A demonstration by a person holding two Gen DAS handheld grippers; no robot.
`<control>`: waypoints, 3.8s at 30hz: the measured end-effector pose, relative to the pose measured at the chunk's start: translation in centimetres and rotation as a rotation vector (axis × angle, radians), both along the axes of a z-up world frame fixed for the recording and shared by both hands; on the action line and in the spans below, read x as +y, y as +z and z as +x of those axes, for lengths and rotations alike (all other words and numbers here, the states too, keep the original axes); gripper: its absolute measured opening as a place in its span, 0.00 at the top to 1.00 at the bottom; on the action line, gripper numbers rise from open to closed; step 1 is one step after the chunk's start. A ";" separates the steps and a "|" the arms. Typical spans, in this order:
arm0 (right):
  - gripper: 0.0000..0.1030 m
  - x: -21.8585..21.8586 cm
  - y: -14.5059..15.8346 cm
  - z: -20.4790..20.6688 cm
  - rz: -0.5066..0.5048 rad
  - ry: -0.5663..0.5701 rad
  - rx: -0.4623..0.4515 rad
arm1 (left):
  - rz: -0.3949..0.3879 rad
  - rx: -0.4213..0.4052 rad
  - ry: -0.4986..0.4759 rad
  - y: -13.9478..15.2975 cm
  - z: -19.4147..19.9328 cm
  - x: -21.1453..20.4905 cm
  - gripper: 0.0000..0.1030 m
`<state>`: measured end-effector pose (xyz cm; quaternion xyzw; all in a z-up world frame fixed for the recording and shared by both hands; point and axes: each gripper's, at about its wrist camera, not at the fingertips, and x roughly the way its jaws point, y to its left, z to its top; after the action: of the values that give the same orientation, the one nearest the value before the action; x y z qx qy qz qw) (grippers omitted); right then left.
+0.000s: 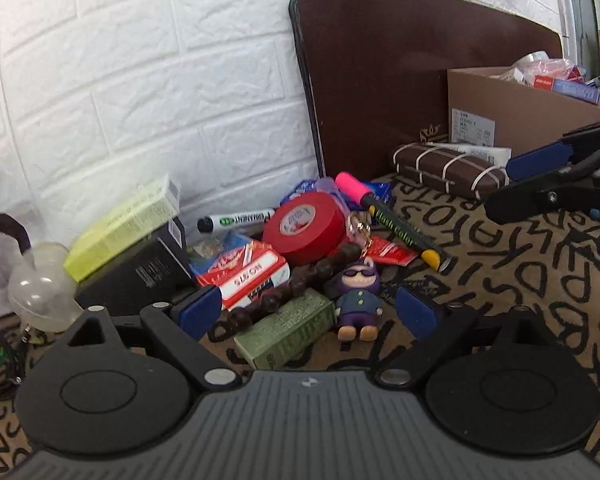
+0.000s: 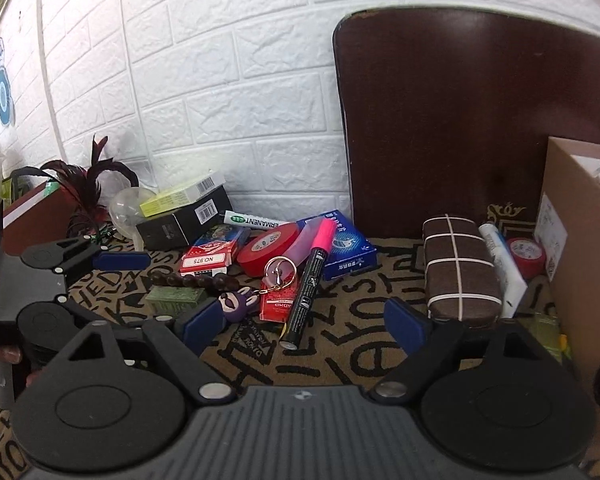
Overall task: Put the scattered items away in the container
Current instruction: 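Grasp the brown comb with the left tool while the right tool grasps the pink marker, then carry the comb and marker up toward the cardboard box, then open both tools to drop the comb and marker into the box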
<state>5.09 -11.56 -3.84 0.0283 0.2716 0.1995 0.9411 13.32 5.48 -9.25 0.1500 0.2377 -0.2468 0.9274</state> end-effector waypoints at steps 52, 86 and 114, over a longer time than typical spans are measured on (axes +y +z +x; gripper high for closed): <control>0.86 0.5 -0.6 4.9 -0.001 -0.029 0.016 | -0.196 0.127 0.090 1.9 1.3 2.4 0.82; 0.86 -12.2 9.3 -10.0 0.012 -0.176 -0.196 | -0.210 -0.012 -0.075 11.3 -9.1 -14.8 0.82; 0.86 -33.0 9.7 -1.8 -0.103 -0.485 -0.139 | -0.131 -0.029 -0.191 10.5 -0.9 -33.7 0.82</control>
<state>3.27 -44.55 5.82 0.0309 0.2010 -0.0446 0.9781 12.45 -28.26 1.29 0.1145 0.1923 -0.3468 0.9109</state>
